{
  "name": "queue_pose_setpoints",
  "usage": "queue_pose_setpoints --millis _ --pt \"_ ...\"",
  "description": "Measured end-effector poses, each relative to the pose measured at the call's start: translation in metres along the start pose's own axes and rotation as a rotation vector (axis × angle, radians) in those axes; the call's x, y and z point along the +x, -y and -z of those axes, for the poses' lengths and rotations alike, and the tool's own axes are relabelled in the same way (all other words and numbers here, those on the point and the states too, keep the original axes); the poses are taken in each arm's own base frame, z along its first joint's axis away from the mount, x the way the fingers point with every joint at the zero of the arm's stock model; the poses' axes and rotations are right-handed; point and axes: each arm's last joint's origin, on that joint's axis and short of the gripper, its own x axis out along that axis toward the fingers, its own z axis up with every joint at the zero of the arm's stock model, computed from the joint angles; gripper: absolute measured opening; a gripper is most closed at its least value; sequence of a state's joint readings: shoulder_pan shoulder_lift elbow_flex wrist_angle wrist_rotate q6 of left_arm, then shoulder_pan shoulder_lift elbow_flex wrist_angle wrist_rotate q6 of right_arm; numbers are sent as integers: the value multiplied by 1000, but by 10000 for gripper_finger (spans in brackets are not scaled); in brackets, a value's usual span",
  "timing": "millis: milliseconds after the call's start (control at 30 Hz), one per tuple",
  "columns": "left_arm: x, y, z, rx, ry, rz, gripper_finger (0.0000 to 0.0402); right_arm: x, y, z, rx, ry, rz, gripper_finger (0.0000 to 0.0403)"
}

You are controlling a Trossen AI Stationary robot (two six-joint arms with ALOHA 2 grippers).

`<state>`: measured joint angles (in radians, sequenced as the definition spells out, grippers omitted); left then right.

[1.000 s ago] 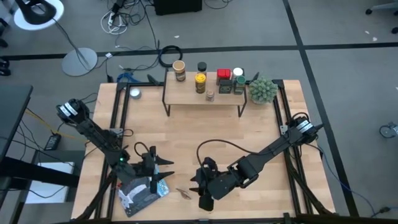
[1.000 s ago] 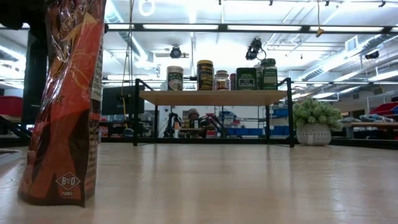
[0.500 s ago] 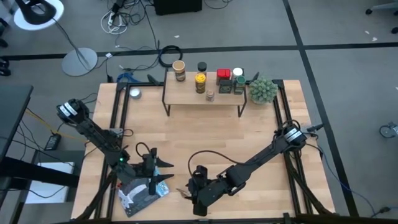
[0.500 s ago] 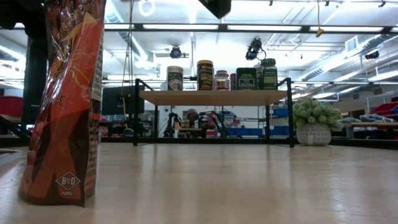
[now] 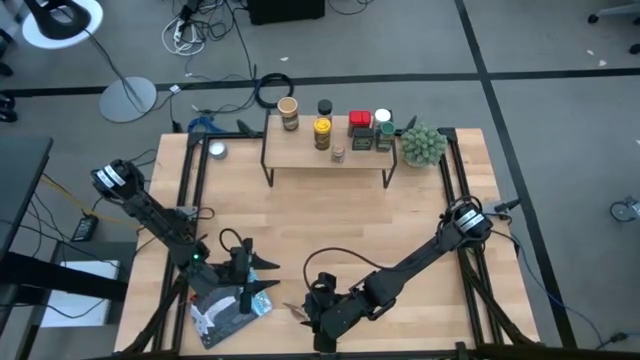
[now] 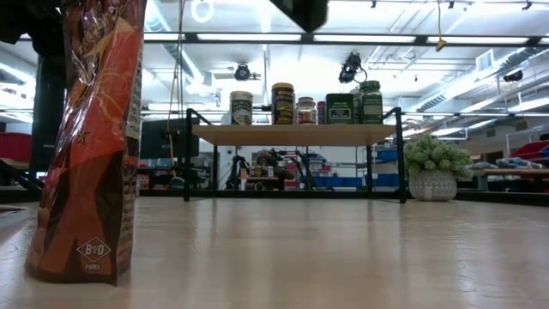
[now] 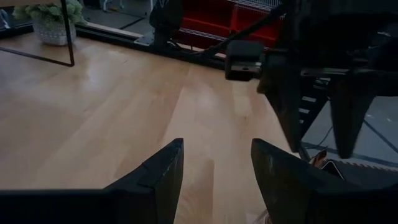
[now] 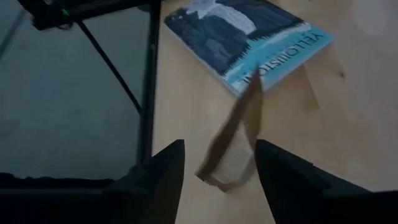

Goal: Shelf spices
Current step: Put the orange seasoning bag on the shelf aligned with the other brown seasoning bottle

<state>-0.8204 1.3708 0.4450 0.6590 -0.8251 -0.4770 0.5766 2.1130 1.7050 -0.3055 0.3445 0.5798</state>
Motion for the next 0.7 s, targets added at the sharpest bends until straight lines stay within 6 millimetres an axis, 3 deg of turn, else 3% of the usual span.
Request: queue_pose_setpoints --millis 300,400,567,700 --pt "0 0 0 -6 -4 6 193 18 1 13 10 -8 29 174" --pt "0 0 0 -6 -7 12 193 16 2 9 -21 19 52 129" --pt "0 0 0 -6 -8 14 193 17 9 11 -79 -27 84 16" --pt "0 0 0 2 -7 12 193 11 15 14 -123 -97 143 4"
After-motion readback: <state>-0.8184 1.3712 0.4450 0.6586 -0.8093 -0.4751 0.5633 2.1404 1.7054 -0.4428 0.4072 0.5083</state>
